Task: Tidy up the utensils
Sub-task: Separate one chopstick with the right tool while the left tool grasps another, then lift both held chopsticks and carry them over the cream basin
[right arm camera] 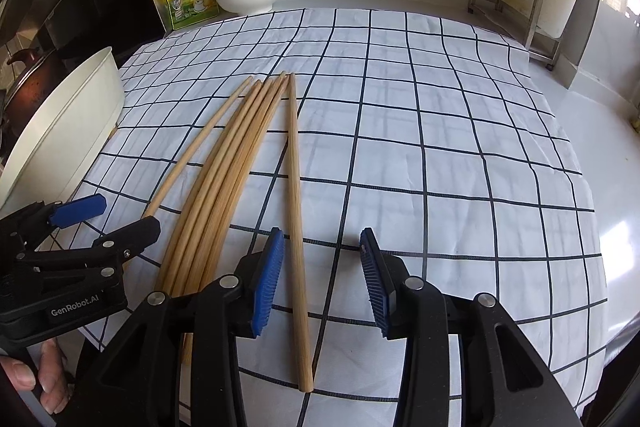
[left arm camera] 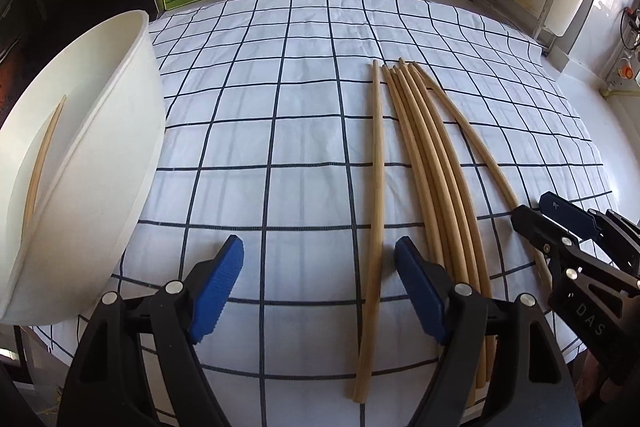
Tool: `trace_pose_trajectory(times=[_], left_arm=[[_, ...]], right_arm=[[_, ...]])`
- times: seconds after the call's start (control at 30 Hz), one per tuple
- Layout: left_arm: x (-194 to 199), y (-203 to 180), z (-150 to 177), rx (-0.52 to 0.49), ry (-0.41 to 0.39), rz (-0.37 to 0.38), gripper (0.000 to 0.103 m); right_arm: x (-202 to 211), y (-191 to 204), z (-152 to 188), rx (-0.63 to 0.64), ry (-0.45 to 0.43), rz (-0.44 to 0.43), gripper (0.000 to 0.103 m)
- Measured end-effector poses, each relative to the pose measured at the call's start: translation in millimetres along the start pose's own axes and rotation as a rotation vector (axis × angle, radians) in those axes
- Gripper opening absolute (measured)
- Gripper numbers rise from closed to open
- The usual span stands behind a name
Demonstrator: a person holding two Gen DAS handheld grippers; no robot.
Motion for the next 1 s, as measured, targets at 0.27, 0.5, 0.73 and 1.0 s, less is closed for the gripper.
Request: trace_pose_trajectory(times=[0.27,0.5,0.73,1.0], left_arm=[[-11,-9,-19,0.006,-0.019,0.005,0.074],[-7,-11,-22,0.006,-0.04,0.015,0.035],[-4,-15,-19,0.012,-0.024,0.081,0.007],[19,-14,-17,0.041,-0.031,0.178,0.007]], right_arm=[[-6,7,-5,0.063,-0.019,0.052,0.038],[-6,17,-4,0.103,-0.034,0.036,0.015],[-5,15,-4,0.042,-0.022,-0.03,0.006],[18,27,-12,-0.009,-0.052,-0.105,0.006]])
Point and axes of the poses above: each gripper's, at about its wrist camera, not at the fingertips, and x roughly against the way its jaws point, y to its left, z to its underside, the point moved 9 cm from there along -x, roughly the way its jaws point, and after that the axes turned 3 degrees about -x, right-handed, at the moved point
